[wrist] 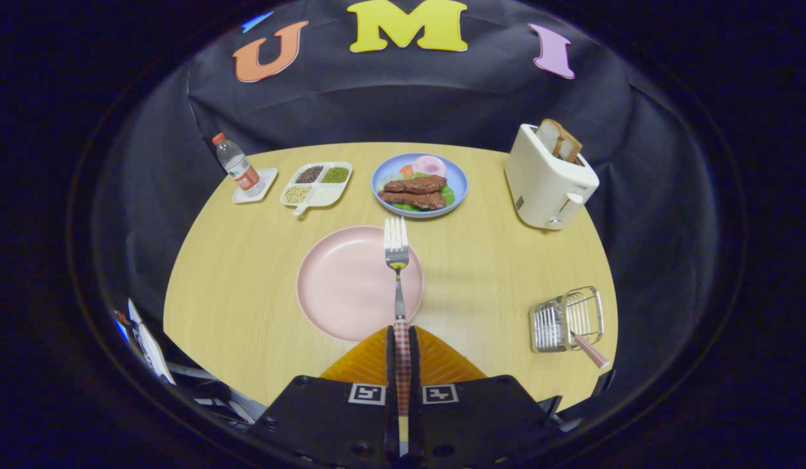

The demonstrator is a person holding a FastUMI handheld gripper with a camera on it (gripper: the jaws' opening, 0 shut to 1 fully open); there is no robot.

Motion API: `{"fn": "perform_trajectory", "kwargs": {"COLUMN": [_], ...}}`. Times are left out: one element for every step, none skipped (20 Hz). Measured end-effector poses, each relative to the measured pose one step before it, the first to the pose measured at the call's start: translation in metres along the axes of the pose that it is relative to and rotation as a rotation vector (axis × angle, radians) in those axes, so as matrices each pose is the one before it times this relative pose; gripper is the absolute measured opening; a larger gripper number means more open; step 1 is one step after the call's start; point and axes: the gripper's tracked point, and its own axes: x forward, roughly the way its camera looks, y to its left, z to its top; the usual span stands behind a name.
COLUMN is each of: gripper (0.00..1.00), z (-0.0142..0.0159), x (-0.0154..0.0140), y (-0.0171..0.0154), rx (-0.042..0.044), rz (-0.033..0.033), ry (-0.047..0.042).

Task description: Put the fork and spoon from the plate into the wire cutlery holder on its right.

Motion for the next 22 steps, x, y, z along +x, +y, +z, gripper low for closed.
{"fn": "perform_trajectory", "kwargs": {"gripper": [0.06, 0.06, 0.06, 0.06, 0.06, 0.06, 0.06, 0.06, 0.06, 0.06, 0.06, 0.06, 0.06, 0.06, 0.05, 0.06, 0.06, 0.07, 0.07, 0.07, 0.07, 0.07], "z": [-0.00005, 0.00155, 0.00103, 0.00282, -0.00018, 0.00067, 0.00357, -0.00130, -0.00239, -0.00339, -0.00283, -0.00534, -0.00327, -0.00112, -0.00100, -0.00060, -0.00235, -0.00230, -0.00195, -0.00309, -0.00343, 0.00117], "x": [-0.00684, -0.00685, -0.00703, -0.00577, -0.00490, -0.00446, -0.00659, -0.00263, -0.00309, -0.00130, -0.00132, 0.00266, 0.00047, -0.00041, -0.00107, -0.00196, 0.00085, -0.00184, -0.00127, -0.00098, 0.00024, 0.00112], "y": [-0.01083, -0.01130, -0.01246, -0.01195, -0.01155, -0.01171, -0.01084, -0.01179, -0.01154, -0.01041, -0.01069, -0.01364, -0.01286, -0.01138, -0.00828, -0.00925, -0.01055, -0.00833, -0.00582, -0.00570, -0.00525, -0.00223], "rx": [0.00089, 0.00271, 0.00744, 0.00891, 0.00439, 0.00450, 0.00335, 0.00543, 0.01119, 0.01496, 0.01598, 0.01048, 0.00194, -0.00530, -0.00203, -0.00577, -0.01014, -0.00963, -0.00345, 0.00718, 0.01063, 0.01004], "rz": [0.00754, 0.00384, 0.00167, 0.00149, -0.00011, -0.00173, -0.00598, -0.00517, -0.00518, -0.00535, -0.00127, -0.00410, -0.01396, -0.01304, -0.00346, -0.00730, -0.00896, -0.00395, 0.00052, 0.00101, 0.00498, 0.02152], "ry": [-0.00444, -0.00400, -0.00646, -0.01017, -0.00449, -0.00450, 0.00030, 0.00385, 0.00804, 0.01478, 0.01147, 0.01221, 0.01937, 0.02205, 0.01562, 0.01706, 0.02272, 0.02489, 0.02735, 0.03590, 0.03656, 0.02015]}}
